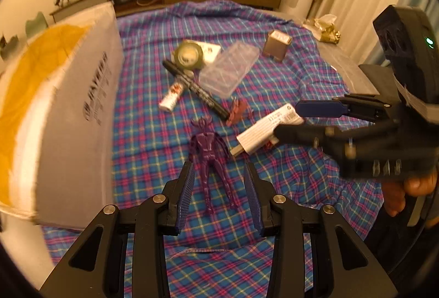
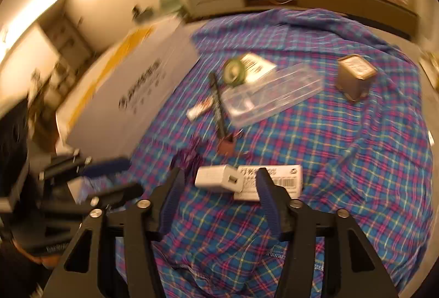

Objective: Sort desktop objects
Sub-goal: 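Reach the left tool to the purple figure while the right tool reaches the white charger, then grasp and lift the purple figure with left tool while right tool grasps the white charger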

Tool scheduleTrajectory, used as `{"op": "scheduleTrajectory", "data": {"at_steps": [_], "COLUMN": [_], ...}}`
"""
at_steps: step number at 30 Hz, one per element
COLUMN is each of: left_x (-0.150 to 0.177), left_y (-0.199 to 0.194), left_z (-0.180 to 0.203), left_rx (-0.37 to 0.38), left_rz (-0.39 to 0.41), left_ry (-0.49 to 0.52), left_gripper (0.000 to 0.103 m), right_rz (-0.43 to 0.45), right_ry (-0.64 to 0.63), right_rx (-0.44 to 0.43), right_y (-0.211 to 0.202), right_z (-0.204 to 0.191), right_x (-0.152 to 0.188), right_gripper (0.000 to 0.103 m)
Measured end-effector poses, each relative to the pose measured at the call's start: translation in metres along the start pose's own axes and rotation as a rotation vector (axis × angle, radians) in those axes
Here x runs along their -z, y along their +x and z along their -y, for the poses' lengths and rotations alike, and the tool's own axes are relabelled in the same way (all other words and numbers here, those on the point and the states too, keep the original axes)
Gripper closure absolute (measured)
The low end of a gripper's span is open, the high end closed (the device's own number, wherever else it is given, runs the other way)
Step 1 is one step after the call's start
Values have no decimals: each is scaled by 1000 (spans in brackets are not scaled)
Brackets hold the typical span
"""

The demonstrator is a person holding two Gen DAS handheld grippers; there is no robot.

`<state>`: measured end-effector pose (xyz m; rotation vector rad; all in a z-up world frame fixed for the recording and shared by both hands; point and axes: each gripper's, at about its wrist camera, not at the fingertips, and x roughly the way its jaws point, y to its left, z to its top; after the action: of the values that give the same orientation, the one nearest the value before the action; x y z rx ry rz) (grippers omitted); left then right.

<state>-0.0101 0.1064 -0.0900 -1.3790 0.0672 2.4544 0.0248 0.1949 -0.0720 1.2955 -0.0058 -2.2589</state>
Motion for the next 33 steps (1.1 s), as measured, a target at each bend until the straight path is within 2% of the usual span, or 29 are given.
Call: {"op": "scheduleTrajectory", "data": {"at_steps": [5,6,9,14,16,17,24,27,33], "left_x": [3,4,4,2,1,0,-8,-9,-11], "left_y": [18,21,33,45,47,47,50,57,69], "left_z": [-2,-2,-4,-16,-18,-19,-13,-7,-10], "left_rx": [-8,-6,-36,-30,-22,-9,42,-4,-50], "left_rz": [-42,-51,-71,-83,-82,-76,-55,-44,-35], "left_ry": [-2,-5,-2,-39,-50,-57,-66,-43,-51], "left_gripper": [64,65,64,64,64,64,63,56,58], "right_rz": [-79,-85,-96,-153,-180,-193,-200,-184,-151], "right_ry": [-274,-328,-415,-436,-442,-456,-436,-405,-340], "right_rx": [57,74,98,76,53,51,9,16,37], "right_y": [17,21,37,59,66,69,56,43,31], "right_z": [-29,-33,-37,-30,-26,-25,-11,-4,7], "right_x": [2,3,1,-9,-8,-7,-9,-11,-18], "right_gripper": [41,38,35,35,43,52,53,53,53]}}
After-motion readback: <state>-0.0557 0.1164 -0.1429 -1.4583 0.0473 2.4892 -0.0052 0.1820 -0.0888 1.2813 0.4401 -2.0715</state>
